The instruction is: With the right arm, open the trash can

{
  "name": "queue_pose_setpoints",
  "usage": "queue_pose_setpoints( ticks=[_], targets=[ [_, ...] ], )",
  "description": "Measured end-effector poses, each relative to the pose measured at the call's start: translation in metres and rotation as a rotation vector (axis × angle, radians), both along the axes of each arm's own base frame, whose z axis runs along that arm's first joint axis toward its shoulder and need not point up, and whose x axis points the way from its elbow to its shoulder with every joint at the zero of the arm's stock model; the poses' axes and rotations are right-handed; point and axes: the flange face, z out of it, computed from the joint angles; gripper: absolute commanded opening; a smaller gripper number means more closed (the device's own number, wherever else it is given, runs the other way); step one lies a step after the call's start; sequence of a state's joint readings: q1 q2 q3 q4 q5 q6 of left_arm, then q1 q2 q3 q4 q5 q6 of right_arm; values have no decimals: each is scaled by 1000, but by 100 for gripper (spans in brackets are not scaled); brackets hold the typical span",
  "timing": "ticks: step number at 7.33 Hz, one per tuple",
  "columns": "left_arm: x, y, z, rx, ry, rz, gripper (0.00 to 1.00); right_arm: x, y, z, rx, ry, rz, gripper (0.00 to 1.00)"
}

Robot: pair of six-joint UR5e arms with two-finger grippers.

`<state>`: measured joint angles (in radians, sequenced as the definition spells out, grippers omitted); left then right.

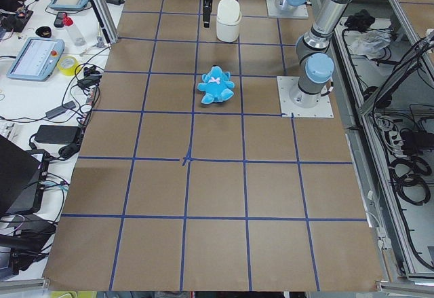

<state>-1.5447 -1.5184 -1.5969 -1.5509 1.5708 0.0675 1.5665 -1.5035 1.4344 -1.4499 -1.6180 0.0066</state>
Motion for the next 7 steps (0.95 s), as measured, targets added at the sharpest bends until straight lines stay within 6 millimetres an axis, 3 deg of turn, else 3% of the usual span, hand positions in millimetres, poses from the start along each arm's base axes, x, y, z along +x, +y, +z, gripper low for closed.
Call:
queue_pose_setpoints(
  ticks=[4,7],
  targets=[
    [0,0,0,0,0,0,100,7,-7,8,-82,-63,-5,100],
    [0,0,0,0,0,0,100,8,-1,1,-25,-72,-9,100]
  ],
)
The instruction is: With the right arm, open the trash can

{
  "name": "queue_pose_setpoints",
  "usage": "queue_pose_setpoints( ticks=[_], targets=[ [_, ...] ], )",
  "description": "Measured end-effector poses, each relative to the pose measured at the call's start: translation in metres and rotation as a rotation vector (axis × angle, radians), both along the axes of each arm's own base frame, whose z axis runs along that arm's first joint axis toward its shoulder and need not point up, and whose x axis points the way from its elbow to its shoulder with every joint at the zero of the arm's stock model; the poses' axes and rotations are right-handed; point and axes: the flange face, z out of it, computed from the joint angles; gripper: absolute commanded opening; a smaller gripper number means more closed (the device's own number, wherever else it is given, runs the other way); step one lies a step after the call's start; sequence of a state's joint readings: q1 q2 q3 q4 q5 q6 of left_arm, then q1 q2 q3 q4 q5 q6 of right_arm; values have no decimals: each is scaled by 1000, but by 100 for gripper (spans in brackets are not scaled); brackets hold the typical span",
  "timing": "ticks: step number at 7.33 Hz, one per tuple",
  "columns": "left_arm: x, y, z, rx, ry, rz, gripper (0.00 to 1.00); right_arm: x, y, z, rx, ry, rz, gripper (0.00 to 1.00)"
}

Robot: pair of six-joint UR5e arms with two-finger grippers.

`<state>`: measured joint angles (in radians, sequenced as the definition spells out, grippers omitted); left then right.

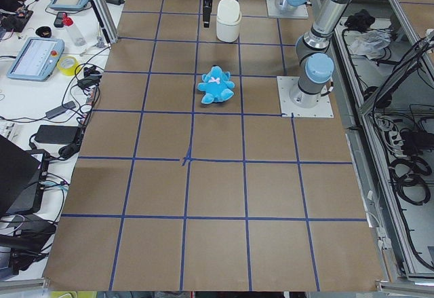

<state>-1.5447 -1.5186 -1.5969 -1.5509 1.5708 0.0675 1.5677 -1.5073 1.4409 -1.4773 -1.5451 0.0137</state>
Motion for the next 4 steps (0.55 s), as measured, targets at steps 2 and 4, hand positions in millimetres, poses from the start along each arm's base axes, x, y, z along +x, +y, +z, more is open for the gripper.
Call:
queue_pose_setpoints(
  ticks=[2,4],
  targets=[
    [0,0,0,0,0,0,100,0,3,-3,29,1,0,100],
    [0,0,0,0,0,0,100,-1,6,-7,61,6,0,100]
  ],
)
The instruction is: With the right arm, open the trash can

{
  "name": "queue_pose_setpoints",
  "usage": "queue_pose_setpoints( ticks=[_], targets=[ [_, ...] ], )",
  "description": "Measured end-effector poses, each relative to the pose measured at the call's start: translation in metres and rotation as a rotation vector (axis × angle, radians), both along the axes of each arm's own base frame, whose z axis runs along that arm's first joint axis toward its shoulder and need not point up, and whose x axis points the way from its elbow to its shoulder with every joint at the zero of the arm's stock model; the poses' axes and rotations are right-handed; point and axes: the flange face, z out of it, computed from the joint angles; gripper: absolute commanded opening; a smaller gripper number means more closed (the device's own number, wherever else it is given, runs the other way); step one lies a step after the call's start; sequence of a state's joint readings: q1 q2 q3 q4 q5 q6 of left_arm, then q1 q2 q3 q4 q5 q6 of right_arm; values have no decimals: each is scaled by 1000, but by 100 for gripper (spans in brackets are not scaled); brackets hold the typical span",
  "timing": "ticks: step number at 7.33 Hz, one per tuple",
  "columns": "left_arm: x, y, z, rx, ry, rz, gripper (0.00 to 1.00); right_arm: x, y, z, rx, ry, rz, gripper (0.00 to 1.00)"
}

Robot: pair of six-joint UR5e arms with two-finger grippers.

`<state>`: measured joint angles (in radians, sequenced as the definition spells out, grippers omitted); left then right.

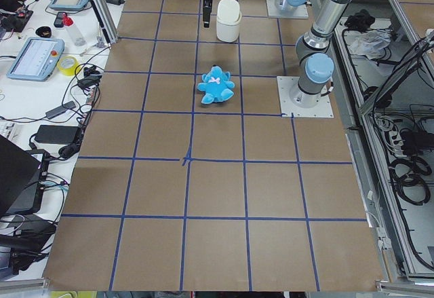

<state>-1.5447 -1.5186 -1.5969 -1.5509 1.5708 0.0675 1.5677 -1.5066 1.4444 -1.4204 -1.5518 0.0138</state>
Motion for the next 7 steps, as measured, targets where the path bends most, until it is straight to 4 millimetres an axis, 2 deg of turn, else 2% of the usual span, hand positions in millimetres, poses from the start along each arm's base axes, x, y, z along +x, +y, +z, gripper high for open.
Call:
queue_pose_setpoints(
  ticks=[7],
  targets=[
    [0,0,0,0,0,0,100,-4,1,-3,20,35,2,100]
  ],
)
